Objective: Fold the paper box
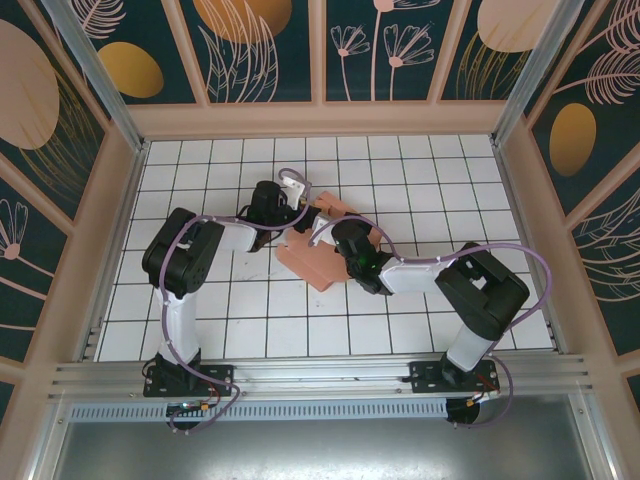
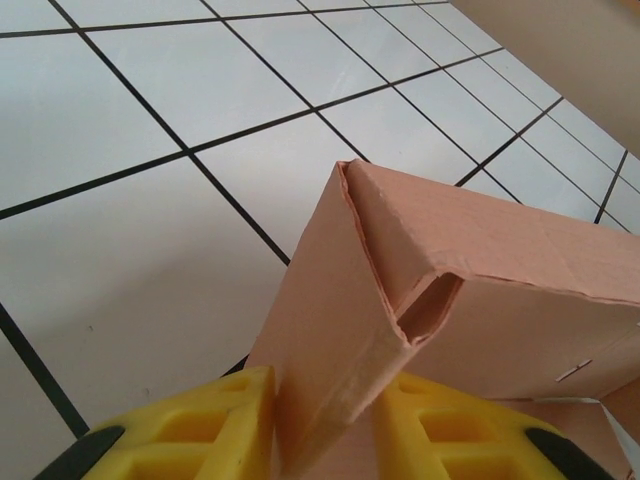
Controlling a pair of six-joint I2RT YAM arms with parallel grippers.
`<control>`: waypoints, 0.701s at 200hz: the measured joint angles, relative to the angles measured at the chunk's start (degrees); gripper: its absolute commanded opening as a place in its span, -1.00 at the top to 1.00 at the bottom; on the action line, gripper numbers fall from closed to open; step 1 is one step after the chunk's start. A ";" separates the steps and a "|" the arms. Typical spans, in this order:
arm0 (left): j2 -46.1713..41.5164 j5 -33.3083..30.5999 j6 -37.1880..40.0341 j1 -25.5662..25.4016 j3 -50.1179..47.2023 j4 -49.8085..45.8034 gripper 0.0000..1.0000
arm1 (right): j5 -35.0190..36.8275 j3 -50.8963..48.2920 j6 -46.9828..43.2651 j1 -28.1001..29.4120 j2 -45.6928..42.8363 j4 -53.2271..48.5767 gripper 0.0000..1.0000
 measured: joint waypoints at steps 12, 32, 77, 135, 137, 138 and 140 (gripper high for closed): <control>0.00 -0.22 0.00 -0.09 0.00 0.07 0.45 | 0.22 0.04 0.02 0.07 0.00 -0.13 1.00; -0.02 -0.63 0.00 -0.09 0.00 0.24 0.47 | 0.37 0.17 0.15 0.11 0.04 -0.17 1.00; -0.02 -0.92 0.00 -0.09 -0.09 0.26 0.46 | 2.27 0.20 -2.05 0.83 2.03 1.11 1.00; -0.02 -1.25 0.02 -0.09 -0.46 0.94 0.50 | 3.43 0.20 -4.46 1.16 3.15 3.17 1.00; -0.02 -1.27 0.00 -0.09 -0.46 0.96 0.50 | 3.48 0.20 -4.48 1.16 3.17 3.17 1.00; -0.02 -1.27 0.02 -0.09 -0.46 0.94 0.50 | 3.50 0.20 -4.50 1.18 3.17 3.17 1.00; -0.02 -1.27 0.00 -0.09 -0.46 0.96 0.50 | 3.56 0.20 -4.55 1.18 3.17 3.19 1.00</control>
